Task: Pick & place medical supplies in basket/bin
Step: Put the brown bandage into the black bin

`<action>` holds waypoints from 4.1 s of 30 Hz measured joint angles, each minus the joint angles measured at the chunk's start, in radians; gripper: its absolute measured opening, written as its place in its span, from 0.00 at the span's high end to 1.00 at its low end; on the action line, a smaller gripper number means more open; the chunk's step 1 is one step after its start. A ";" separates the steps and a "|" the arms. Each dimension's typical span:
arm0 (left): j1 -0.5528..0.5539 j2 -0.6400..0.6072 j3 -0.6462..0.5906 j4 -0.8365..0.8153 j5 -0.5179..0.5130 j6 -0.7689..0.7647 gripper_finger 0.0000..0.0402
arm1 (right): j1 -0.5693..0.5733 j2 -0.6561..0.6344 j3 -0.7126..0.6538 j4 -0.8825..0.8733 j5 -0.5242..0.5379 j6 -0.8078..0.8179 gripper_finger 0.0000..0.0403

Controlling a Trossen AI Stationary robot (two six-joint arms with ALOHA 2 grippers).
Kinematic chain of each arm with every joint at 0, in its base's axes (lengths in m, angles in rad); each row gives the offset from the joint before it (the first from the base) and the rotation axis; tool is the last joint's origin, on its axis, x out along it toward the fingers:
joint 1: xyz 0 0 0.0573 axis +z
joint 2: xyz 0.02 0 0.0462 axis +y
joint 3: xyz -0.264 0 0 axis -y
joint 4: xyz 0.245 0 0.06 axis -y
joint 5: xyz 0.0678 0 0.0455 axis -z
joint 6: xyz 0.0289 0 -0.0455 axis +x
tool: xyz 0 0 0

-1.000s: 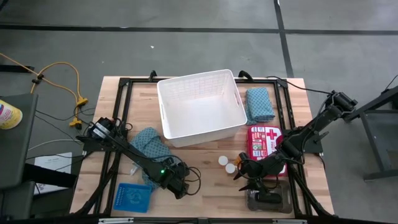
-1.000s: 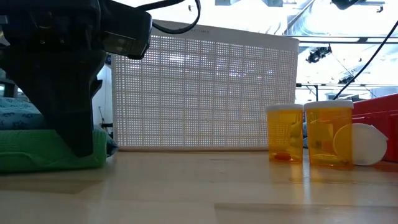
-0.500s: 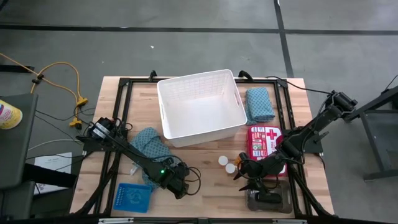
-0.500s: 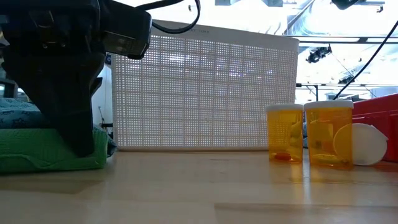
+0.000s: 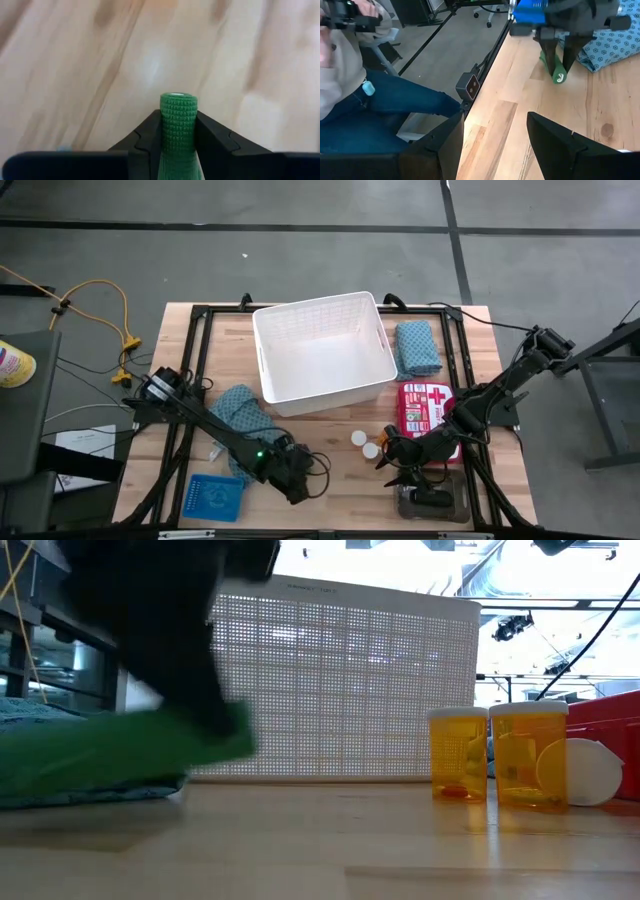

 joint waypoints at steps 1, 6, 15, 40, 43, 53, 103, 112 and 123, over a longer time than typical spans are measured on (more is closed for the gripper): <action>0.000 -0.008 0.000 0.032 -0.019 0.019 0.77 | 0.000 0.000 0.000 0.000 0.000 0.000 0.49; 0.000 -0.026 0.001 0.208 -0.100 0.148 0.77 | 0.000 0.000 0.000 0.000 0.000 0.000 0.49; 0.024 -0.028 0.001 0.645 -0.150 0.462 0.77 | 0.000 0.000 0.000 0.000 0.002 0.000 0.49; 0.064 -0.028 0.001 1.005 -0.150 0.744 0.77 | 0.000 0.000 0.000 0.000 0.004 0.000 0.49; 0.064 -0.028 0.001 1.005 -0.149 0.744 0.77 | 0.000 0.000 0.000 0.000 0.004 0.000 0.49; 0.066 -0.028 0.001 1.007 -0.149 0.754 0.77 | -0.001 0.000 0.000 0.000 0.019 -0.021 0.49; 0.099 -0.028 0.001 1.174 -0.148 0.872 0.77 | -0.079 0.011 0.000 0.176 0.207 -0.107 0.49; 0.126 -0.028 0.001 1.184 -0.146 0.872 0.77 | -0.080 0.011 0.000 0.226 0.165 -0.123 0.49; 0.142 -0.027 0.001 1.226 -0.130 0.883 0.77 | -0.125 0.011 0.000 0.294 0.148 -0.150 0.49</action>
